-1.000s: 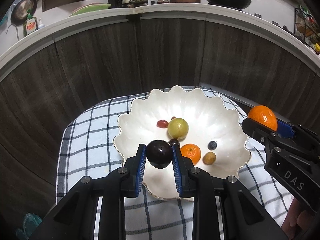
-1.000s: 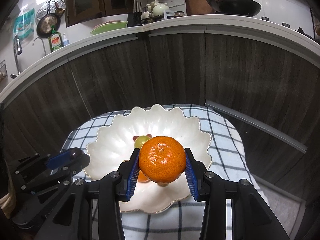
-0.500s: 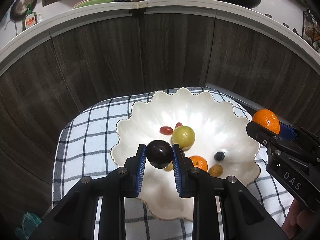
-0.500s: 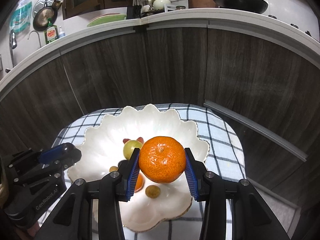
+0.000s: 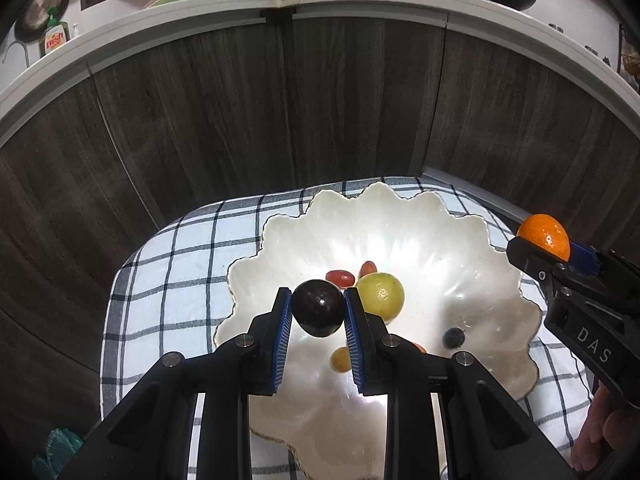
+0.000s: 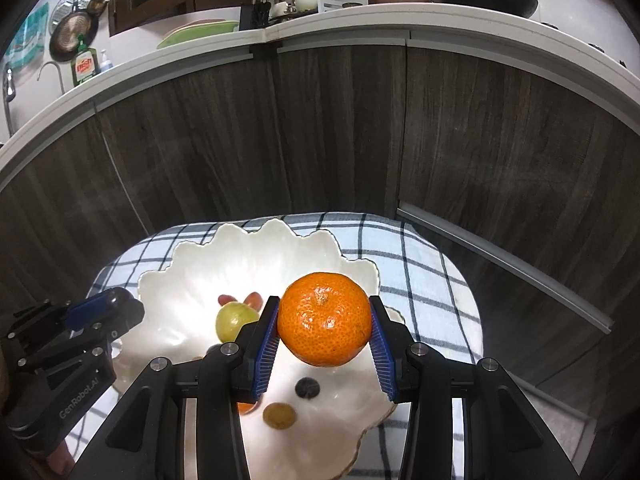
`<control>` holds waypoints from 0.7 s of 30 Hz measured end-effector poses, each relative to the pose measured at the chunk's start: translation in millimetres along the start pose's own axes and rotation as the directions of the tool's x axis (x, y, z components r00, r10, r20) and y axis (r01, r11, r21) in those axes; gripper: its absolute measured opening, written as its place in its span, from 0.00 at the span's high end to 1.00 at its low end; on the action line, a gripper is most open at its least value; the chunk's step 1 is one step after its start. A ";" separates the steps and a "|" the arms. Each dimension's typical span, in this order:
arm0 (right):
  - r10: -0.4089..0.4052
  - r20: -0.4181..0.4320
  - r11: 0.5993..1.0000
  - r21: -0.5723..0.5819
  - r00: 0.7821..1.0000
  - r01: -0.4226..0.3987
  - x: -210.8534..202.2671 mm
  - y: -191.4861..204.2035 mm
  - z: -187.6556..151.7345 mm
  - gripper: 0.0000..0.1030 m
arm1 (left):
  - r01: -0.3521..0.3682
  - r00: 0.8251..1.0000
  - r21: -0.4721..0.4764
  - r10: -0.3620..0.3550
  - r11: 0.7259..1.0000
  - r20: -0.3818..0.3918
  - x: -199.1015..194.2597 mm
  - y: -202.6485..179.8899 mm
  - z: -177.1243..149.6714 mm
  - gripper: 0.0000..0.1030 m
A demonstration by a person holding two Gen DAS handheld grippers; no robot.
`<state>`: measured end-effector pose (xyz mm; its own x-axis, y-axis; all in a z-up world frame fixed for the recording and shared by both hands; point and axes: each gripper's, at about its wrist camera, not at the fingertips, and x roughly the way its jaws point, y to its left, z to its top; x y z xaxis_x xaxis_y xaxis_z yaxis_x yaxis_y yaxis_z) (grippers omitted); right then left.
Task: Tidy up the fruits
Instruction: 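Open both tools to drop the dark plum and mandarin into the bowl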
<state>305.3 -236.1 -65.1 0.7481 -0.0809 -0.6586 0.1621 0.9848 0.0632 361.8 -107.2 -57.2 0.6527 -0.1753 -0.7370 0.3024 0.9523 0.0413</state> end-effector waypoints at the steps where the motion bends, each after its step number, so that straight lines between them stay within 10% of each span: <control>1: -0.002 -0.006 1.000 -0.001 1.000 0.002 3.5 -0.6 1.2 0.58 | -0.003 1.000 0.001 0.003 1.000 -0.004 2.5 0.0 1.2 0.74; 15: -0.001 -0.134 1.000 -0.009 0.991 0.000 43.2 -1.7 6.8 0.58 | -0.018 0.995 0.001 0.018 1.000 -0.099 33.1 1.3 -0.2 0.73; 21: 0.002 -0.201 1.000 -0.024 0.980 -0.007 58.5 0.2 4.5 0.58 | -0.043 0.991 0.002 0.043 0.999 -0.128 37.2 3.7 -1.7 0.56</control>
<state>352.1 -241.4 -100.2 0.6038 -0.0459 -0.7958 0.1410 0.9888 0.0500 386.0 -109.8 -85.6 0.5709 -0.1007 -0.8148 0.2751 0.9585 0.0742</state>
